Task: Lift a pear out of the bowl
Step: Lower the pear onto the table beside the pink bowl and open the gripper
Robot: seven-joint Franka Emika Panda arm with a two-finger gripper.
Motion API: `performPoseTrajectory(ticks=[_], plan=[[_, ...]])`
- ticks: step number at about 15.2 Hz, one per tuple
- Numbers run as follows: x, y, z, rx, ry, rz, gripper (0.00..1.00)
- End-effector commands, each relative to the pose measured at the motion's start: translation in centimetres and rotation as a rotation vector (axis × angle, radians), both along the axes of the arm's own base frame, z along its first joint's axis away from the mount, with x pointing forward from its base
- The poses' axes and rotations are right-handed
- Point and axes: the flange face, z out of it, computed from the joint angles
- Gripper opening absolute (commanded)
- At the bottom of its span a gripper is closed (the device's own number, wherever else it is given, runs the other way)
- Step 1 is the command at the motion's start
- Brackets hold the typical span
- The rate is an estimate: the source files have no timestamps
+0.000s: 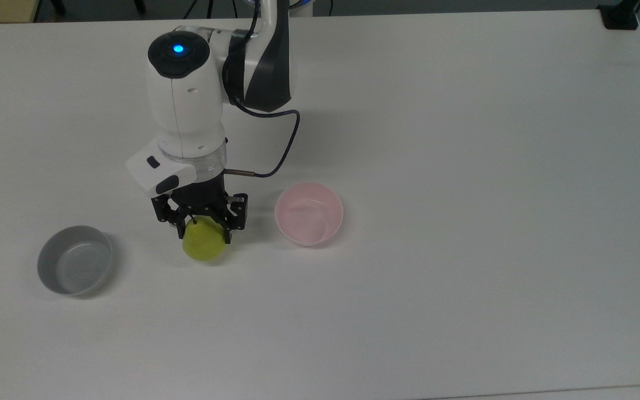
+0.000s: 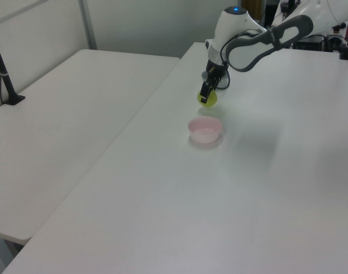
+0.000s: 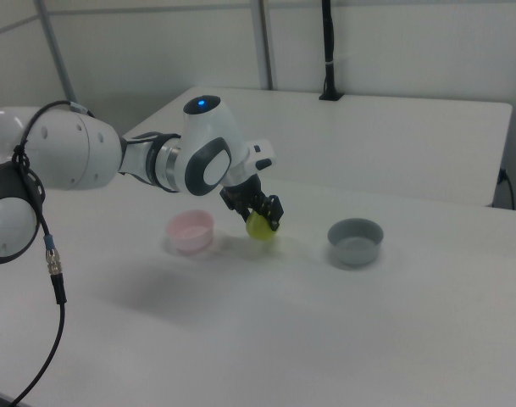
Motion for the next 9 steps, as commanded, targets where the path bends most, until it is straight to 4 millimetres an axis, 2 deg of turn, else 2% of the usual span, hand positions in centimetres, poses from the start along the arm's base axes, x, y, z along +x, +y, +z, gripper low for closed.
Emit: performPoseTrajectory(ticks=[1,4,5,9], plan=[[0.7,-0.1,-0.4,-0.001,-0.027,-0.001,0.72],[0.7,0.0,-0.2,0.005,-0.029,-0.004,0.99],[0.7,0.0,0.1,0.004,-0.032,-0.003,1.00],[-0.1,0.2,3.7,0.009,-0.036,-0.003,1.00]])
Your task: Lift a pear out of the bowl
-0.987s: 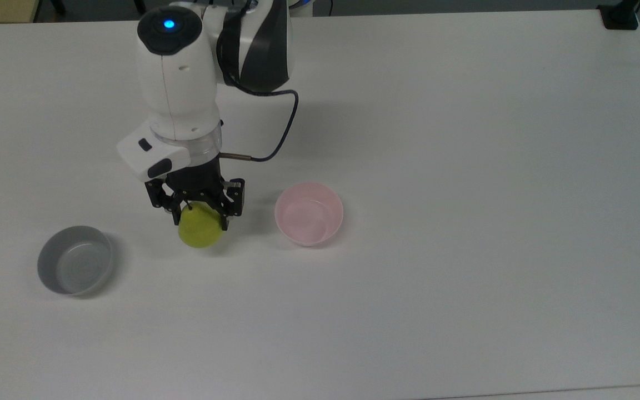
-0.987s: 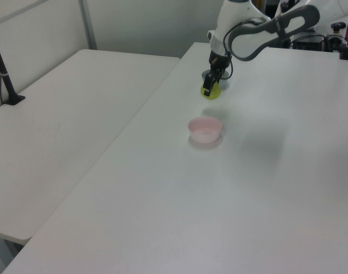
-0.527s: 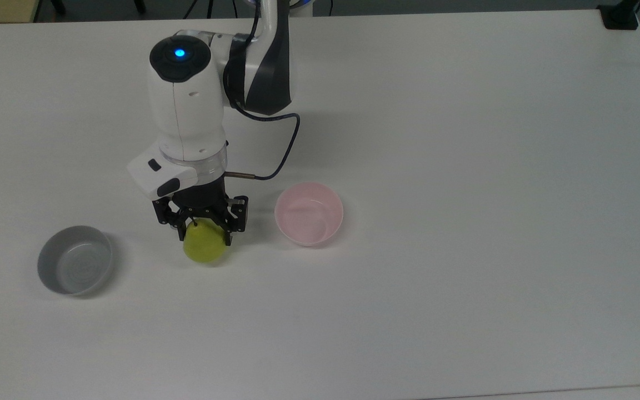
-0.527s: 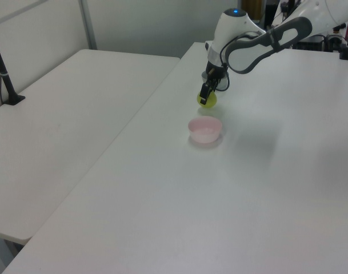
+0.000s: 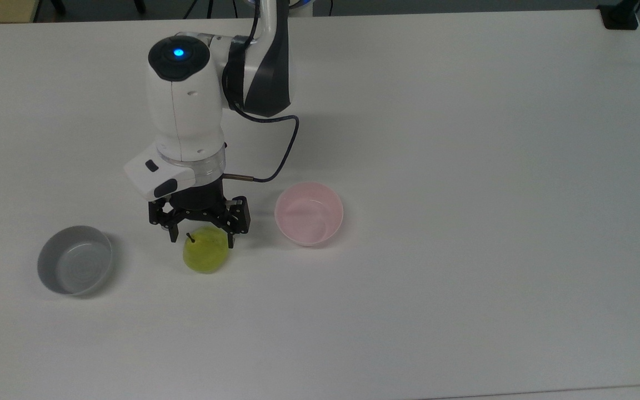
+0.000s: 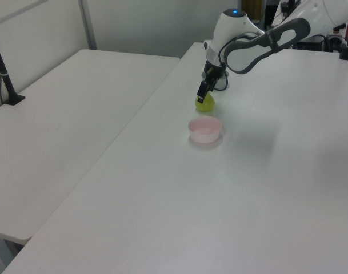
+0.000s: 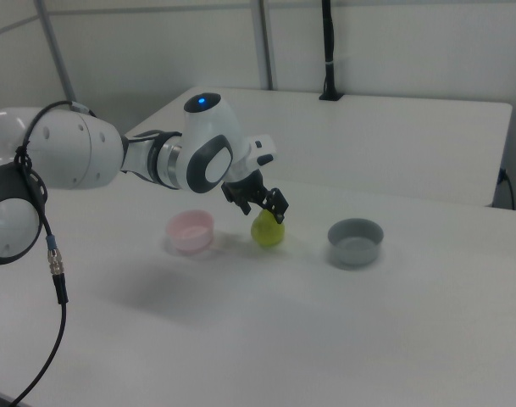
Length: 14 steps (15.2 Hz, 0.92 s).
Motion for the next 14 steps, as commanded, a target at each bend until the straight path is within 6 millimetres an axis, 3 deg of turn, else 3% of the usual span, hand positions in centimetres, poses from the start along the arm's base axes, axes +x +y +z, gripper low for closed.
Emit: performPoseTrajectory(ticks=[1,4,9,14], plan=[[-1.2,0.4,4.2,0.014,0.015,-0.002,1.00],[-3.1,1.1,9.0,0.026,0.082,0.002,1.00],[-8.3,2.8,17.1,0.046,0.223,0.020,1.00],[-12.4,3.4,22.0,0.038,0.303,0.039,1.00]])
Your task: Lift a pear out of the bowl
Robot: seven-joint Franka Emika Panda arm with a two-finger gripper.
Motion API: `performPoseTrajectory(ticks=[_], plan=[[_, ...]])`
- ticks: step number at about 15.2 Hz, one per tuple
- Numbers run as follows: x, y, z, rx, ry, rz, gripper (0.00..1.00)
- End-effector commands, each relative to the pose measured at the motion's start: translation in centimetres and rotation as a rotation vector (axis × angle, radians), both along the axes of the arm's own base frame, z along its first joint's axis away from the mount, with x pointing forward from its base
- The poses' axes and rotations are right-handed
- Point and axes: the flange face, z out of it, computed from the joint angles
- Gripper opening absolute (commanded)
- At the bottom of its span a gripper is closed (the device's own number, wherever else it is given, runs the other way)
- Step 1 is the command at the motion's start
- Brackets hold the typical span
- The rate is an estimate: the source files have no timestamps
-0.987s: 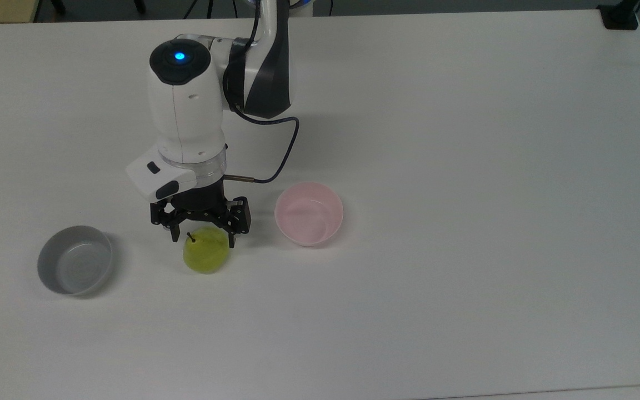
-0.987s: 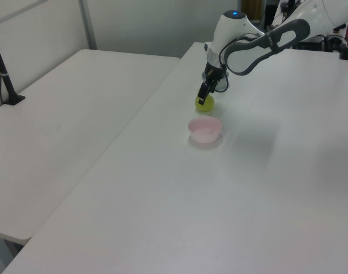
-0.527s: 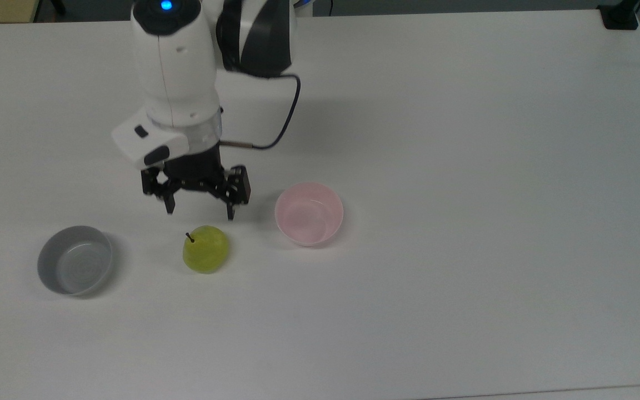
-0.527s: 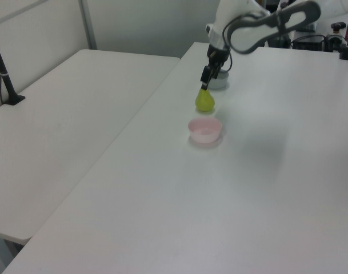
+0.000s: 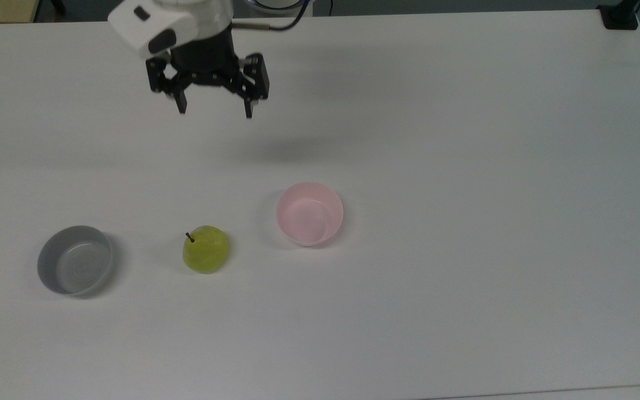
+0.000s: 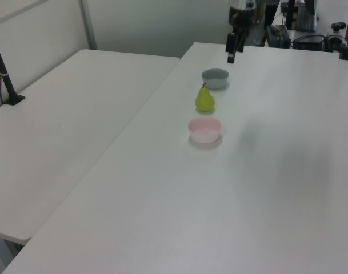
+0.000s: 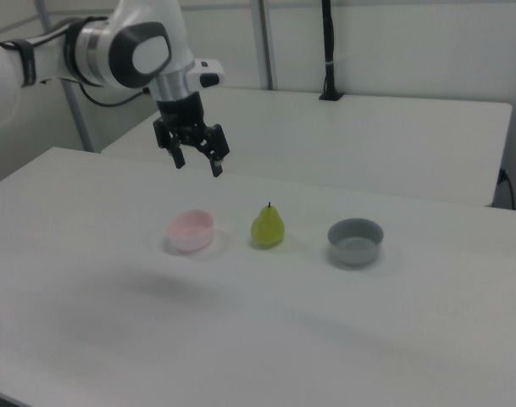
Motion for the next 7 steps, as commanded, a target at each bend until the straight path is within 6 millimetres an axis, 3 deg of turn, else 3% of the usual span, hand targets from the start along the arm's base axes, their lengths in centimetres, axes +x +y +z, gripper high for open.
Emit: performPoseTrajectory(ticks=[1,3,7], plan=[[-3.3,0.1,2.7,-0.002,0.059,0.014,1.00],[-4.5,-0.4,4.1,0.003,0.067,0.001,1.00],[-4.7,-0.7,4.2,0.004,0.074,-0.006,1.00]])
